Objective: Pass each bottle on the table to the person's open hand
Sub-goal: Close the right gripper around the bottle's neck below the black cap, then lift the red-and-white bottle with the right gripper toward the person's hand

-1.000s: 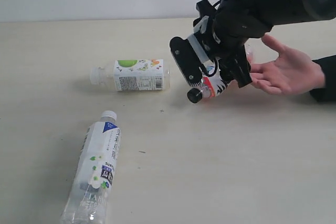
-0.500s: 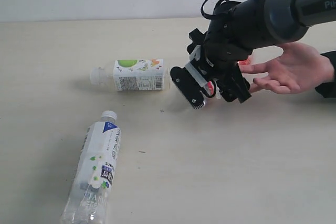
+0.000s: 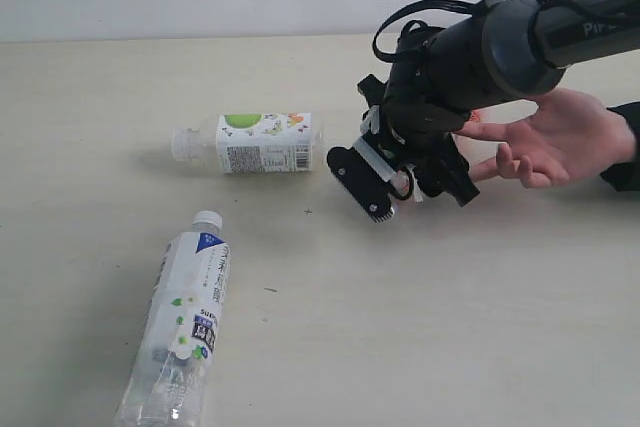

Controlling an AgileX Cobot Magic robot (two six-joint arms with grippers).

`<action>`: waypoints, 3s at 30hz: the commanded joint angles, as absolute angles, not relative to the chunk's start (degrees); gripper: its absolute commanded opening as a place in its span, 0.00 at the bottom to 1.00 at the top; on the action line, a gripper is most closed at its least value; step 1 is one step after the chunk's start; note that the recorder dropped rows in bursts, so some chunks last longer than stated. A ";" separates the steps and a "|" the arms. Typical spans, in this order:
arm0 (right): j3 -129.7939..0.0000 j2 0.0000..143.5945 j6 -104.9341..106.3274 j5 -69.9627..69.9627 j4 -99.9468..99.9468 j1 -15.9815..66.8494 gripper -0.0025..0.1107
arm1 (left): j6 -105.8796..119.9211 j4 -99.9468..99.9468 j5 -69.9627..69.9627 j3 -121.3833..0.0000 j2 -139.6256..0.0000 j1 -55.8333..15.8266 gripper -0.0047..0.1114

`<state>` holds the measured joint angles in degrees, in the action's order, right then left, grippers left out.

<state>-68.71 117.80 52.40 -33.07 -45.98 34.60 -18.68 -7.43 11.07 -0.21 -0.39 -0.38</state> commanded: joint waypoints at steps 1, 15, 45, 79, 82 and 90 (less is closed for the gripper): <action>-69.07 118.04 51.49 -32.29 -46.07 34.69 0.30 | -18.69 -7.12 10.98 0.00 0.00 -0.69 0.04; -69.07 117.46 45.70 -33.23 -46.61 34.69 0.02 | -18.69 -7.12 10.98 0.00 0.00 -0.69 0.04; -69.07 105.41 34.11 -26.27 -46.07 34.69 0.02 | -18.69 -7.12 10.98 0.00 0.00 -0.69 0.04; -84.23 96.84 1.39 -65.29 -31.48 34.69 0.02 | -18.69 -7.12 10.98 0.00 0.00 -0.69 0.04; -85.39 96.84 -0.34 -68.13 -27.50 34.69 0.02 | -18.69 -7.12 10.98 0.00 0.00 -0.69 0.04; -87.91 96.74 -4.74 -69.96 -21.77 34.69 0.02 | -18.69 -7.12 10.98 0.00 0.00 -0.69 0.04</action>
